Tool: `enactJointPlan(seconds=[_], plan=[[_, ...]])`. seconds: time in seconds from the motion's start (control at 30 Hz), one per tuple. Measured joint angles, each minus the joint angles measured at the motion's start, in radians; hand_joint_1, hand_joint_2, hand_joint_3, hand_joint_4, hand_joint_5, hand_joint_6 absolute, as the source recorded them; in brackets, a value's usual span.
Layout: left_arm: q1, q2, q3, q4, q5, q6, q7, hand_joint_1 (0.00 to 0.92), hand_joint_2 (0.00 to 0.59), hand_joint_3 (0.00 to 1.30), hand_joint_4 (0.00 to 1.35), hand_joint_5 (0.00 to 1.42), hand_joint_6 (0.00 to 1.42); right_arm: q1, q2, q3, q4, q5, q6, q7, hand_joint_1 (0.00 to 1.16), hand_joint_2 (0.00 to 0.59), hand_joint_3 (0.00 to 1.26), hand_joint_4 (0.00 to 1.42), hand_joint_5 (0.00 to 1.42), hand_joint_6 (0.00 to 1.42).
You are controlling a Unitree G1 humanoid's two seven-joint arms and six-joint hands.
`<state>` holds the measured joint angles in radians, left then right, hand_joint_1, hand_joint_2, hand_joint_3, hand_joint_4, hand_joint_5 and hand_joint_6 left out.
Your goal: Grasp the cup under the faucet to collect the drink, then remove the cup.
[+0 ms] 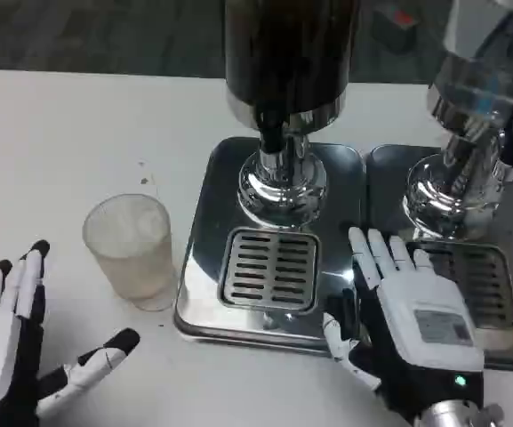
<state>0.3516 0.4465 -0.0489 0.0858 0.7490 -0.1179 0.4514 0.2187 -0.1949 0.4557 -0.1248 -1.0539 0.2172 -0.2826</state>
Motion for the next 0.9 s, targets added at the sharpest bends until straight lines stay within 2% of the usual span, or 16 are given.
enactJointPlan(seconds=[0.5,0.63,0.9], plan=[[-0.002,-0.004,0.001,0.009,-0.016,-0.01,0.0,0.0,0.058,0.0,0.0,0.0,0.0,-0.003,0.007,0.0,0.0,0.0,0.003,0.002,0.33,0.576,0.0,0.0,0.0,0.0],[-0.015,-0.005,0.032,0.062,-0.145,-0.098,-0.003,0.0,0.038,0.0,0.0,0.0,0.0,-0.003,0.01,0.0,0.0,0.0,0.004,0.005,0.33,0.576,0.0,0.0,0.0,0.0],[-0.091,0.01,0.065,0.182,-0.272,-0.244,-0.048,0.0,0.016,0.0,0.0,0.0,0.0,-0.005,0.009,-0.006,0.0,0.01,0.004,0.022,0.33,0.577,0.0,0.0,0.0,0.0]])
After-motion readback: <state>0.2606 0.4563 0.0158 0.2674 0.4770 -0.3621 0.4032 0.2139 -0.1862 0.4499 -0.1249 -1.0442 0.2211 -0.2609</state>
